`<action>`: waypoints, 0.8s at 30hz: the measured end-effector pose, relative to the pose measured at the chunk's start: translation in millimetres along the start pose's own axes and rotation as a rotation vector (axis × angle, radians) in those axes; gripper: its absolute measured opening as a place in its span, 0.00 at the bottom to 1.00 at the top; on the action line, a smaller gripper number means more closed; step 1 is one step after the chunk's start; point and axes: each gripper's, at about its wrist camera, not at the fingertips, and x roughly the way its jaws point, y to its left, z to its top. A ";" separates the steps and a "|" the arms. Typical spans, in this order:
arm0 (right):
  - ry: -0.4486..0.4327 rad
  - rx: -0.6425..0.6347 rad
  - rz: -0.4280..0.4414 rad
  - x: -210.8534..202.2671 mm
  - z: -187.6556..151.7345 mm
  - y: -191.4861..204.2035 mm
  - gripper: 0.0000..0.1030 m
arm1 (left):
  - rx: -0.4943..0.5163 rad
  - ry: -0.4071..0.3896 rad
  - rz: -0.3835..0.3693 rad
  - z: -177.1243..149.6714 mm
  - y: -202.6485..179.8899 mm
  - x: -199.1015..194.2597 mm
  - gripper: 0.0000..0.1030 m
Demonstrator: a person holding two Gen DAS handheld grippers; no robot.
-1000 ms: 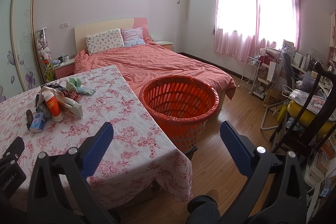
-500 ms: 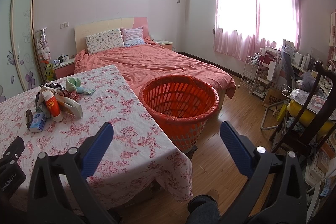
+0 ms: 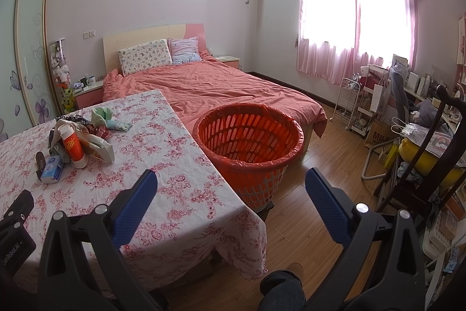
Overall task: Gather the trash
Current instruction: 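Grasp the brown comb with the left tool while the right grasps the wrapper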
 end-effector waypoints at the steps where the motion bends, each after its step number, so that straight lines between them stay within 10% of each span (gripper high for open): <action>1: 0.000 0.000 0.000 0.3 0.1 0.0 0.96 | 0.000 0.000 0.000 0.0 0.2 0.7 0.98; 24: 0.117 -0.063 0.285 100.8 27.0 76.8 0.96 | -0.187 0.174 0.128 25.9 109.7 125.1 0.98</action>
